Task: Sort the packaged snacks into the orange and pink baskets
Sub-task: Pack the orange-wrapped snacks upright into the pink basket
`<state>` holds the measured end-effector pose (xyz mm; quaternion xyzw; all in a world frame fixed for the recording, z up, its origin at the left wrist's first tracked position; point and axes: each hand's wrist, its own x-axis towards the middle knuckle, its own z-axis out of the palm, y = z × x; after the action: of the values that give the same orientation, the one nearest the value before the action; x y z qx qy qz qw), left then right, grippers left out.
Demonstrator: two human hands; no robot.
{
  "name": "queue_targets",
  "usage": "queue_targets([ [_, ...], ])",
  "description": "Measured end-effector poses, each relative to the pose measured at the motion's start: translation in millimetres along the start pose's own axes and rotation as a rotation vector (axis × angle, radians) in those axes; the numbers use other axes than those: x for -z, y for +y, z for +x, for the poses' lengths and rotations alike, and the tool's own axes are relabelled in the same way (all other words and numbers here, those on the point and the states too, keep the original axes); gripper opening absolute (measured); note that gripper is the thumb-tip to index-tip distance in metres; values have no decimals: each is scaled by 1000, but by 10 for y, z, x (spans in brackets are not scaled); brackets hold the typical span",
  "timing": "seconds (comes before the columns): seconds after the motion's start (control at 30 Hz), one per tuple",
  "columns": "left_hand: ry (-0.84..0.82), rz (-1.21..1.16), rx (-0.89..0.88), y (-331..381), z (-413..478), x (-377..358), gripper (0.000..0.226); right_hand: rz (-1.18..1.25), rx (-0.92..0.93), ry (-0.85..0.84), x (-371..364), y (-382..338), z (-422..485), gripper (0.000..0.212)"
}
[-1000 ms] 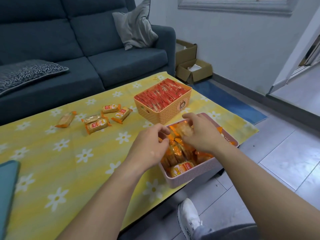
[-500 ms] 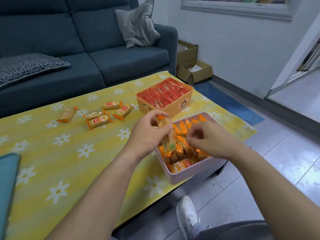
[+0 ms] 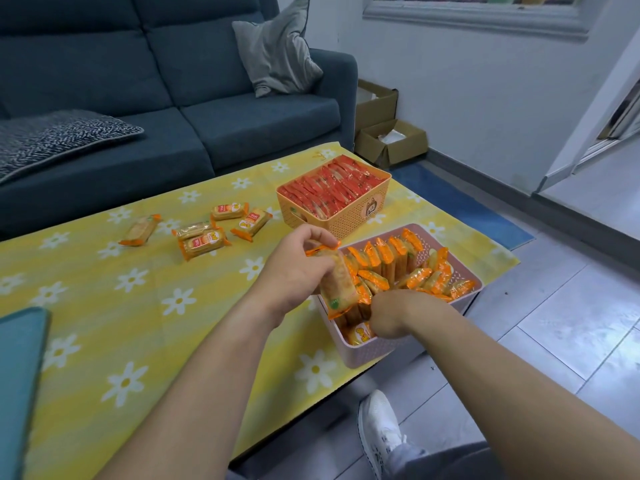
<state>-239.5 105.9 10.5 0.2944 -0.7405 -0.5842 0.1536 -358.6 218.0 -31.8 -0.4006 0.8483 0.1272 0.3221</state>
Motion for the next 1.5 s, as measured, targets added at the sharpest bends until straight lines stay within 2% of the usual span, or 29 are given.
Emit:
queue_targets([
  [0.1,-11,-22,14,5,-2,2,29,68,-16,8,-30,10,32,31],
  [0.3,-29,-96,42,18,17,21,19,164,-35,65,-71,41,59,20],
  [0.43,-71,-74,25,16,-9,37,28,175,-30,164,-88,66,25,15],
  [0.53,-104,-55,15,18,-21,65,42,226,3,218,-32,108,-77,38],
  [0.57,-113,-57,15,15,-14,75,46,250,13,233,-2,132,-121,38],
  [0.63,-126,-82,26,3,3,76,50,283,16,280,58,188,-188,14],
  [0.77,-138,-75,46,-13,40,24,45,415,50,358,160,363,-316,41],
  [0.83,-169,-15,11,-24,41,13,41,443,94,407,192,461,-365,40],
  [0.93,-259,130,-67,-22,15,9,41,432,189,476,204,597,-389,27],
  [1.03,-351,216,-118,-5,-14,18,44,443,252,520,197,612,-417,43],
  [1.2,-470,300,-165,-1,-17,1,45,403,294,496,149,657,-344,47],
  [1.33,-501,381,-189,-16,15,6,43,426,295,476,131,688,-328,48],
  [1.5,-462,664,-142,-66,58,-53,45,427,322,460,134,636,-316,48],
])
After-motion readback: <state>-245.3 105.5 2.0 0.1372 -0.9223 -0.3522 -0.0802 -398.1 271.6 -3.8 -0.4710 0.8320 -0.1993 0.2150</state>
